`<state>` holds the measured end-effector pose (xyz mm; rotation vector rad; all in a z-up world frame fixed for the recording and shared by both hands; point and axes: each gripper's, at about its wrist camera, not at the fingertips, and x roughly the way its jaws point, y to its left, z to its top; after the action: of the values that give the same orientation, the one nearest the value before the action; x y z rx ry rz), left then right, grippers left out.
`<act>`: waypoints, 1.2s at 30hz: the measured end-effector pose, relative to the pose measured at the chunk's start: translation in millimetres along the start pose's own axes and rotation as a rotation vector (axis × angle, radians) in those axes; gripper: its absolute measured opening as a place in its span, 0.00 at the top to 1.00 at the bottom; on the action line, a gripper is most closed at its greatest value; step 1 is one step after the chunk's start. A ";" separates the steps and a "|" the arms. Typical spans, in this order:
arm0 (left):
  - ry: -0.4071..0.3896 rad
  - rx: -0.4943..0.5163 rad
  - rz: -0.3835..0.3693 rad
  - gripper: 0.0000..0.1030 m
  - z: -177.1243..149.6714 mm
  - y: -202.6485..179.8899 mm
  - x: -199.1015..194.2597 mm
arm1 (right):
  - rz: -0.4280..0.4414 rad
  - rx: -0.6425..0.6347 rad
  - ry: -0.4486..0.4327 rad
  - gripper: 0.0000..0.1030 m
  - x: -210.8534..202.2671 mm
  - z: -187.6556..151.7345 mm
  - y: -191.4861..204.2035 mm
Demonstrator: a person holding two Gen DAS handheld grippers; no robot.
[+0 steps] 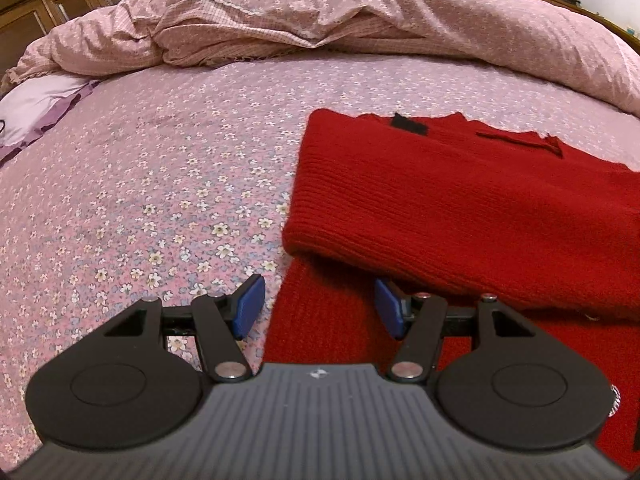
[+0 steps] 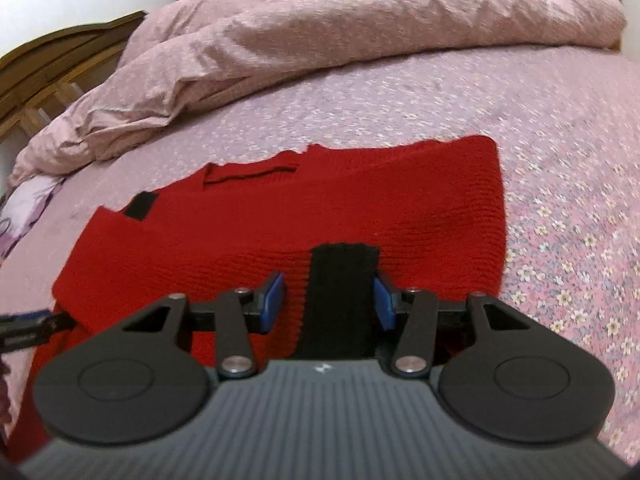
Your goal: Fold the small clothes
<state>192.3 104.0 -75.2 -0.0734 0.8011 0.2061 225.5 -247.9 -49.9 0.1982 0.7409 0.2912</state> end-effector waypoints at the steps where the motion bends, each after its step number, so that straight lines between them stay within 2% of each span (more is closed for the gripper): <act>1: 0.002 -0.015 0.001 0.36 1.3 1.0 1.9 | 0.007 -0.011 -0.005 0.60 -1.2 0.2 1.2; 2: 0.004 -0.026 -0.001 0.36 2.9 2.1 3.9 | 0.021 -0.027 -0.007 0.81 -1.9 0.7 3.2; 3: 0.005 -0.036 0.001 0.36 4.4 2.5 4.7 | 0.037 -0.041 -0.005 0.86 -1.9 2.4 5.7; 7: -0.003 -0.042 0.030 0.36 9.2 0.5 7.5 | 0.039 -0.116 -0.043 0.88 -6.2 16.6 22.5; 12: -0.014 -0.053 0.046 0.36 5.3 0.3 9.3 | 0.064 -0.125 -0.177 0.88 -28.3 59.5 29.6; 16: -0.023 -0.064 0.054 0.36 2.9 -0.3 11.7 | 0.022 -0.119 -0.266 0.88 -38.4 91.1 25.0; 19: -0.029 -0.060 0.060 0.36 2.9 -1.8 13.1 | -0.019 -0.070 -0.223 0.88 -20.5 100.8 11.4; 23: -0.037 -0.051 0.065 0.36 2.6 -2.6 14.0 | -0.110 -0.051 -0.096 0.88 28.1 88.9 -8.5; 27: -0.033 -0.042 0.066 0.35 4.7 -2.7 14.4 | -0.102 0.046 -0.007 0.86 64.6 69.5 -33.2; 29: -0.031 -0.034 0.063 0.35 5.1 -2.3 14.1 | -0.071 0.104 -0.041 0.85 61.4 62.9 -40.2; 31: -0.030 -0.034 0.060 0.35 5.2 -1.9 14.1 | -0.045 0.138 -0.030 0.82 54.0 60.1 -44.9; 32: -0.031 -0.035 0.060 0.35 5.0 -1.8 14.1 | -0.038 0.145 -0.021 0.78 49.8 59.9 -45.6; 36: -0.037 -0.037 0.066 0.35 3.6 -3.1 14.3 | -0.028 0.137 -0.014 0.72 31.5 54.7 -44.1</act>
<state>205.2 103.7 -83.0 -0.0776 0.7640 0.2844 293.5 -283.2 -42.6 0.3193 0.7495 0.2117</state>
